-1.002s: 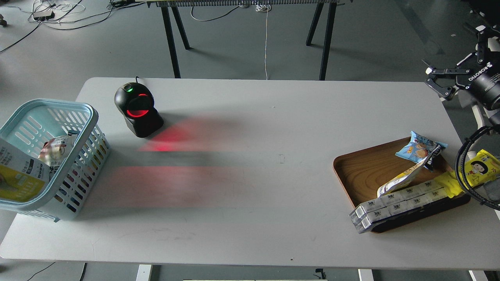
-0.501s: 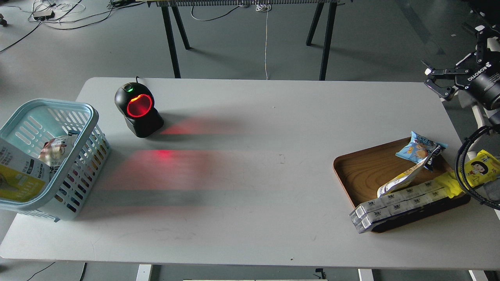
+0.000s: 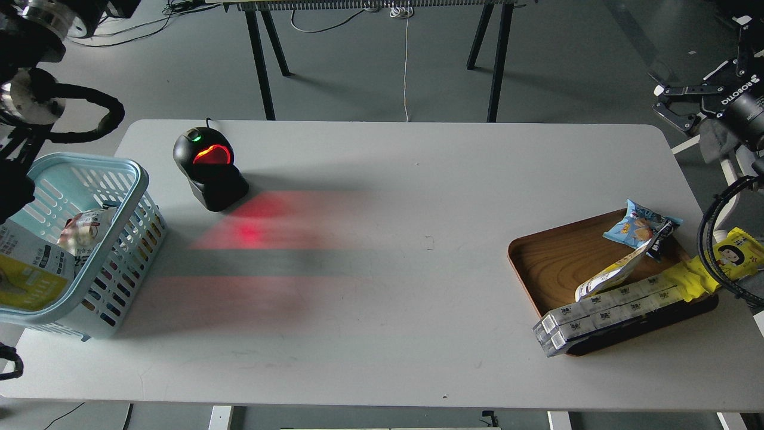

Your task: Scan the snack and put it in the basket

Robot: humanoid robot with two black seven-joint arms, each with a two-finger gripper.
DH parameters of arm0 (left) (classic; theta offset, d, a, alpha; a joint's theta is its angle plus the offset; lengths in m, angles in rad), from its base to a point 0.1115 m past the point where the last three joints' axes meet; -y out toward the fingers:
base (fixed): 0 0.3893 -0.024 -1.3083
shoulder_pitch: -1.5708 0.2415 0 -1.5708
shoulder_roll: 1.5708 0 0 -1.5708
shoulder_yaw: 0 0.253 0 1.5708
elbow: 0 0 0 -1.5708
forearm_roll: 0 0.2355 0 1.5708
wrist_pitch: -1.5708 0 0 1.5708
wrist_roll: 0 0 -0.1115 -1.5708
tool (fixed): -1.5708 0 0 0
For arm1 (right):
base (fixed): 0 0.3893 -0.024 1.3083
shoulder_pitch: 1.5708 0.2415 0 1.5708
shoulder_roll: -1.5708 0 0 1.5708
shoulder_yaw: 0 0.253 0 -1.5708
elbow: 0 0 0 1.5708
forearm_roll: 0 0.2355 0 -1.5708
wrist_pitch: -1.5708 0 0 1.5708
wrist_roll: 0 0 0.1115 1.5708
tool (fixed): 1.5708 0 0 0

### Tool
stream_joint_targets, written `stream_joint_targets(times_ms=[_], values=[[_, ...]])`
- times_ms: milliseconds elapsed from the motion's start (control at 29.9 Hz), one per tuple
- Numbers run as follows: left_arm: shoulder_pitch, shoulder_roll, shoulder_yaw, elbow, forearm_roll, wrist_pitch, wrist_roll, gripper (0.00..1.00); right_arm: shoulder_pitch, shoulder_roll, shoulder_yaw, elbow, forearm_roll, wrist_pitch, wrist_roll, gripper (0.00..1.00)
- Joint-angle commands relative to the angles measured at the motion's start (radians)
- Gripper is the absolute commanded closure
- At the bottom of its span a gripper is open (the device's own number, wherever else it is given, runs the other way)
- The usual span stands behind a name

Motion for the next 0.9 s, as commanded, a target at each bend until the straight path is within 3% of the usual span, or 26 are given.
stream_joint_targets(times_ms=[0,100,200,367,534,868], values=[[-0.002,-0.116,-0.013,0.140,-0.146,-0.075,0.068,0.01,-0.003,0.007,-0.003,0.002,0.000,0.002,0.000,0.01],[-0.002,-0.175,-0.016,0.211,-0.220,-0.115,0.119,0.00,-0.009,0.008,-0.002,0.002,0.000,0.000,0.000,0.01],[-0.001,-0.212,-0.028,0.237,-0.312,-0.123,0.127,0.00,-0.019,0.008,-0.002,0.002,0.000,0.000,0.005,0.01],[0.019,-0.250,-0.033,0.239,-0.361,-0.128,0.092,0.00,-0.038,0.037,-0.010,-0.006,0.000,-0.006,0.008,0.01],[0.056,-0.256,-0.016,0.236,-0.358,-0.146,0.000,0.00,-0.038,0.071,-0.011,-0.018,0.000,-0.076,0.008,0.01],[0.093,-0.243,-0.016,0.233,-0.358,-0.171,-0.008,0.00,-0.039,0.073,-0.013,-0.029,0.000,-0.081,0.008,0.01]])
